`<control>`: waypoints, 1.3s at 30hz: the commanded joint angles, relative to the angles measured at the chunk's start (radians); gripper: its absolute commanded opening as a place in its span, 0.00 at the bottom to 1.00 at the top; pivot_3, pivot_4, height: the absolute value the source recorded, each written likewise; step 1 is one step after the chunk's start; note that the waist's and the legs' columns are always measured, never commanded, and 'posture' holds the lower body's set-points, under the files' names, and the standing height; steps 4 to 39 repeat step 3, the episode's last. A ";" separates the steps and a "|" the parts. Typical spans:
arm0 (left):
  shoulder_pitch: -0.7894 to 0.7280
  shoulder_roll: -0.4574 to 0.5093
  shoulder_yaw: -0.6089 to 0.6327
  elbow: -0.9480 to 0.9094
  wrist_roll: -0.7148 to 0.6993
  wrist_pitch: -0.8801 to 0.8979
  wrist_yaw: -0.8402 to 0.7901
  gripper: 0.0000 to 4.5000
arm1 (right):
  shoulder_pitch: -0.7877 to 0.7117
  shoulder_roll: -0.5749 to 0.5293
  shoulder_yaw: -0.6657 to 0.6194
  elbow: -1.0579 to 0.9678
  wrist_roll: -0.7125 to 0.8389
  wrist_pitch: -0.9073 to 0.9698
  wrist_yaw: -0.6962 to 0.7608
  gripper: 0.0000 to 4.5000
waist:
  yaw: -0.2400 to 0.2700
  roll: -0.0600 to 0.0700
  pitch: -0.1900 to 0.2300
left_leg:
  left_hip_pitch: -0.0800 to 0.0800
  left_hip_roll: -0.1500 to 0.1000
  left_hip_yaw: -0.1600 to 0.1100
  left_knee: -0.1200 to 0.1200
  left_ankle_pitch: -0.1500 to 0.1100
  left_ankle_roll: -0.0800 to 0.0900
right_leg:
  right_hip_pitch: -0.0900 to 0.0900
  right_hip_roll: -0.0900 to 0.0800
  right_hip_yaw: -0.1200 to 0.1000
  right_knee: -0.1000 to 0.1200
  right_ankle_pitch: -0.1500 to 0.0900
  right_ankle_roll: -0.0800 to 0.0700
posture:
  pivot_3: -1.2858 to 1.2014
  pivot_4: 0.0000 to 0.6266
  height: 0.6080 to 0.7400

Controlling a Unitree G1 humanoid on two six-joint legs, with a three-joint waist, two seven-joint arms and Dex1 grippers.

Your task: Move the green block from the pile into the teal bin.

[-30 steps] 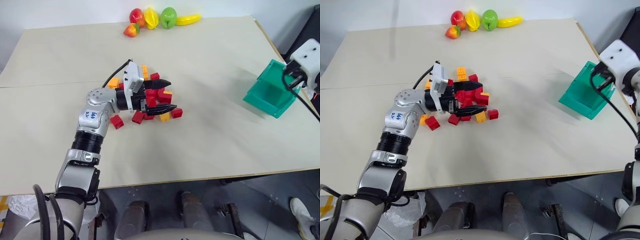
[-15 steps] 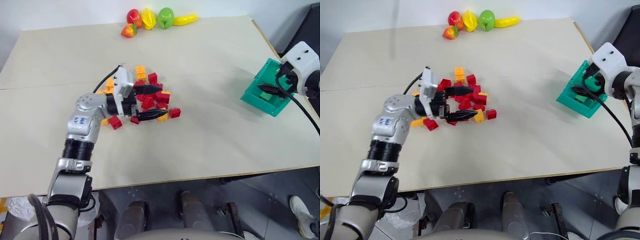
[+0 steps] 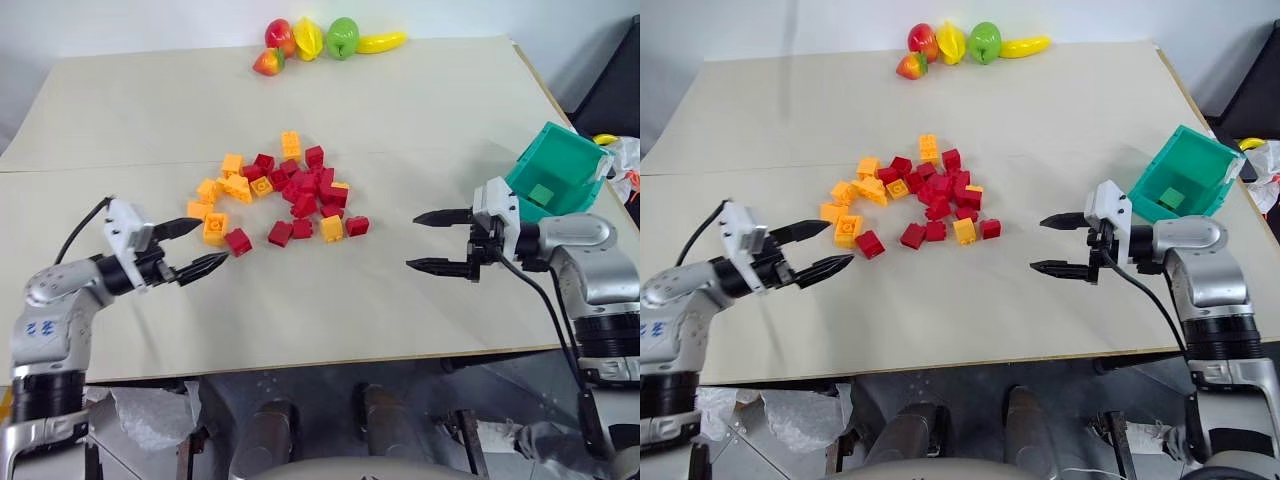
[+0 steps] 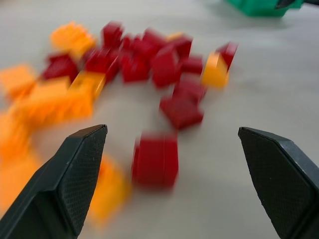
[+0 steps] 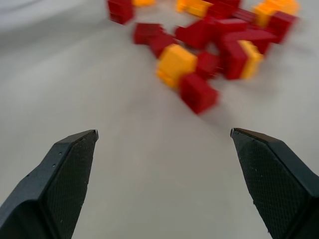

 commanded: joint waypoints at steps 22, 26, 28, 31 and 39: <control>0.124 0.042 0.118 -0.078 -0.040 -0.034 -0.016 1.00 | -0.022 0.034 -0.019 0.055 0.012 -0.080 0.009 0.99 | 0.006 0.000 0.000 | 0.000 0.001 0.000 0.000 0.000 0.000 | 0.000 0.000 0.000 -0.002 0.000 0.000 | 0.52 0.24 1.00; 0.124 0.042 0.118 -0.078 -0.040 -0.034 -0.016 1.00 | -0.022 0.034 -0.019 0.055 0.012 -0.080 0.009 0.99 | 0.006 0.000 0.000 | 0.000 0.001 0.000 0.000 0.000 0.000 | 0.000 0.000 0.000 -0.002 0.000 0.000 | 0.52 0.24 1.00; 0.124 0.042 0.118 -0.078 -0.040 -0.034 -0.016 1.00 | -0.022 0.034 -0.019 0.055 0.012 -0.080 0.009 0.99 | 0.006 0.000 0.000 | 0.000 0.001 0.000 0.000 0.000 0.000 | 0.000 0.000 0.000 -0.002 0.000 0.000 | 0.52 0.24 1.00; 0.124 0.042 0.118 -0.078 -0.040 -0.034 -0.016 1.00 | -0.022 0.034 -0.019 0.055 0.012 -0.080 0.009 0.99 | 0.006 0.000 0.000 | 0.000 0.001 0.000 0.000 0.000 0.000 | 0.000 0.000 0.000 -0.002 0.000 0.000 | 0.52 0.24 1.00; 0.124 0.042 0.118 -0.078 -0.040 -0.034 -0.016 1.00 | -0.022 0.034 -0.019 0.055 0.012 -0.080 0.009 0.99 | 0.006 0.000 0.000 | 0.000 0.001 0.000 0.000 0.000 0.000 | 0.000 0.000 0.000 -0.002 0.000 0.000 | 0.52 0.24 1.00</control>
